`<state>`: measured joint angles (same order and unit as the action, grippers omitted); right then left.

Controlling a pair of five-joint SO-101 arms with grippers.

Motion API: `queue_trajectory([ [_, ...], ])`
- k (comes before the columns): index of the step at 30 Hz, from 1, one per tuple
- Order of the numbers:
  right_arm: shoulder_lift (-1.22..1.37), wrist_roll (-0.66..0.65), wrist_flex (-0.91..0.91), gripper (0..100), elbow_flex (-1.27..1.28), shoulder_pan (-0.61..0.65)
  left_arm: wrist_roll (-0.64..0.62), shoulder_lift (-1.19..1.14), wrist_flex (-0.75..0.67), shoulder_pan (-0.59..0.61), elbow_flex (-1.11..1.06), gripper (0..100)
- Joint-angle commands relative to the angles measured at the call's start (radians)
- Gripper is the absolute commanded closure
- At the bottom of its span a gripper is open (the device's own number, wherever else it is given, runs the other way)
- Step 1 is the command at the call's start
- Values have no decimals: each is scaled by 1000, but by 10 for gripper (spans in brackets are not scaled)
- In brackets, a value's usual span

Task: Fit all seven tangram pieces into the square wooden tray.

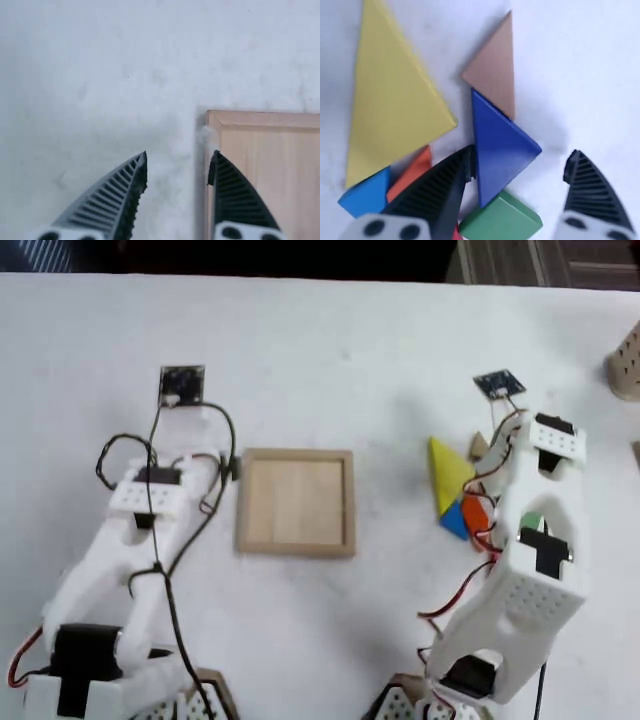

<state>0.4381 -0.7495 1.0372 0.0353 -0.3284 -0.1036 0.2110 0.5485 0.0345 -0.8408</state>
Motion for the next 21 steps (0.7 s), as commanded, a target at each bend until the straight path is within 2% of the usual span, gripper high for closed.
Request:
queue_trajectory([
  [1,-70,-8,35,728,-66,30,12,50,-25,5,11,790],
  [8,12,-5,-2,734,-89,54,12,50,-25,5,12,789],
  [14,108,-5,-8,741,-140,28,12,50,-23,5,11,789],
  [21,96,-6,87,847,-172,12,12,50,-26,5,12,789],
])
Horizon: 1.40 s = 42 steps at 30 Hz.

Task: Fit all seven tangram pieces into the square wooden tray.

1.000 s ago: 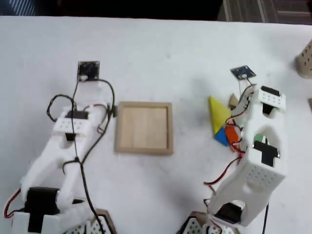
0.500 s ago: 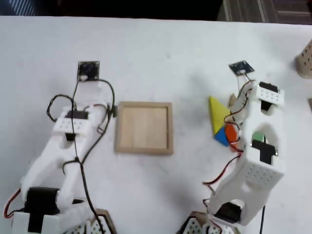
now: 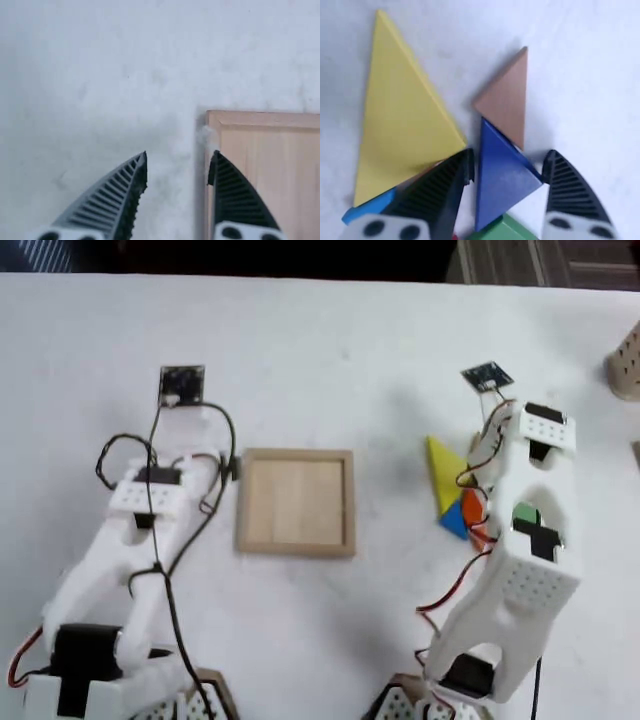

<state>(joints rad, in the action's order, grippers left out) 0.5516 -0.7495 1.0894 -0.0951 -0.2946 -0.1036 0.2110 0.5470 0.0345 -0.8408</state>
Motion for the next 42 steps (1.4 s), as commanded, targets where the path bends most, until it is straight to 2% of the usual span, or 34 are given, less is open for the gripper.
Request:
queue_trajectory([
  [1,-25,-6,54,854,-48,-22,12,50,-25,5,12,789],
  [3,-42,-6,88,839,-57,-24,12,50,-25,5,14,789],
  [9,-114,-12,165,714,-57,-22,12,50,-25,5,14,789],
  [16,-159,-5,219,755,-6,-50,12,50,-21,5,14,789],
  [21,-151,86,42,754,115,-58,12,51,-18,5,14,789],
  [26,-153,101,-81,754,192,-53,12,56,-18,5,9,789],
  [36,-260,101,31,752,143,-50,12,56,-18,5,12,789],
  [42,-189,138,-25,754,153,-44,12,58,-18,5,11,789],
])
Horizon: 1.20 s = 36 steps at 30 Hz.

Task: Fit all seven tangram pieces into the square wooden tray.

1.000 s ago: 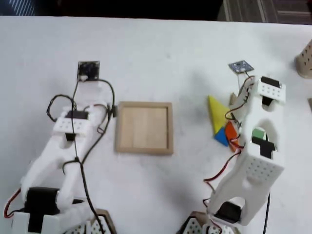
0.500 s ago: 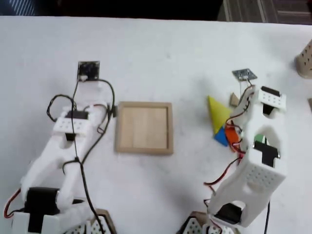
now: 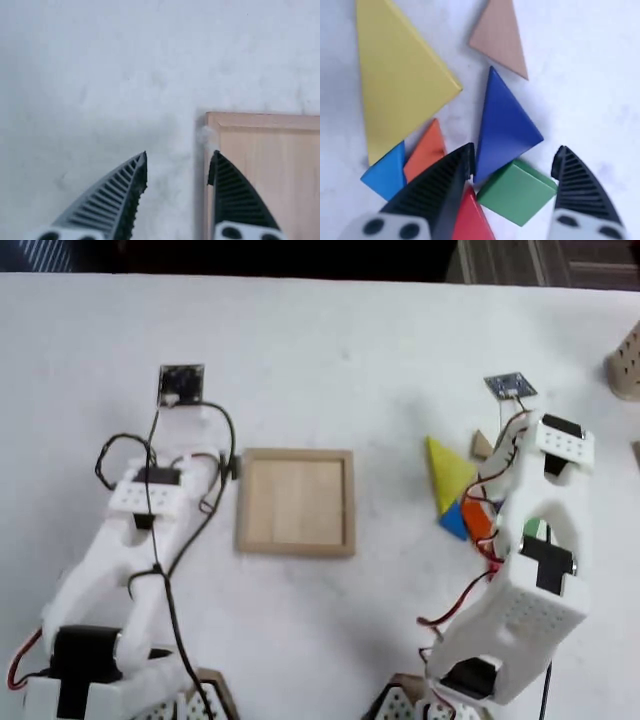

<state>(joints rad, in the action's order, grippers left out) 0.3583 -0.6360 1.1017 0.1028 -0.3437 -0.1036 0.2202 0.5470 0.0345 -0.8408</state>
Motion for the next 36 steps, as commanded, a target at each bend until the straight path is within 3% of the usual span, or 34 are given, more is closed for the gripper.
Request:
queue_trajectory([
  [1,24,29,-50,754,-48,5,12,48,-18,5,11,789],
  [6,97,31,-117,754,-51,21,12,48,-18,5,11,789],
  [11,99,78,-114,755,-68,28,12,48,-18,5,11,789],
  [36,108,78,-139,782,-71,39,14,48,-18,5,12,789],
])
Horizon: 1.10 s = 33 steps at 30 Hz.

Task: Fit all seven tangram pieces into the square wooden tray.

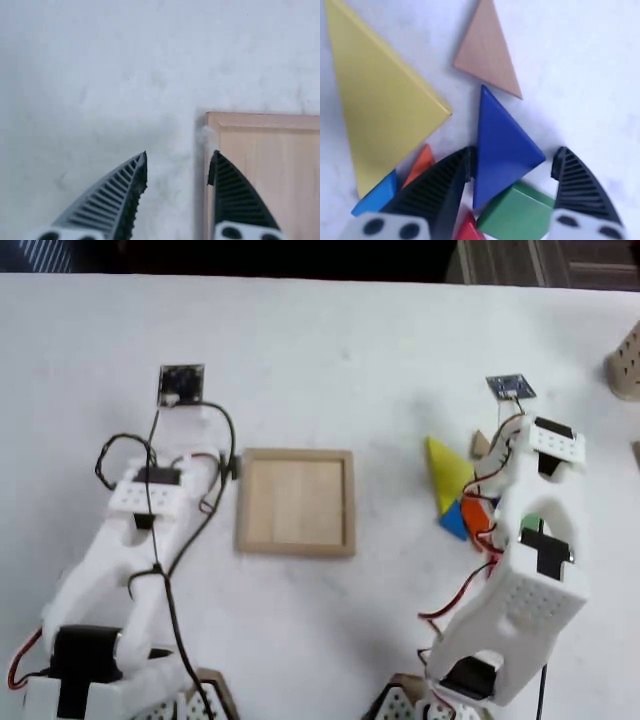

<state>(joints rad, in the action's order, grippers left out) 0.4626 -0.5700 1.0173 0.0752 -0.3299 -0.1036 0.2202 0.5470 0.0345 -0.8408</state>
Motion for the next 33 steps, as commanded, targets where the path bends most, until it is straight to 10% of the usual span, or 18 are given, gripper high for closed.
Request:
queue_trajectory([
  [1,4,12,-61,807,-43,25,14,48,-18,5,12,789],
  [20,-68,12,-24,892,-43,25,14,48,-18,5,12,789],
  [33,-119,11,-15,727,-97,27,14,48,-18,5,12,789],
])
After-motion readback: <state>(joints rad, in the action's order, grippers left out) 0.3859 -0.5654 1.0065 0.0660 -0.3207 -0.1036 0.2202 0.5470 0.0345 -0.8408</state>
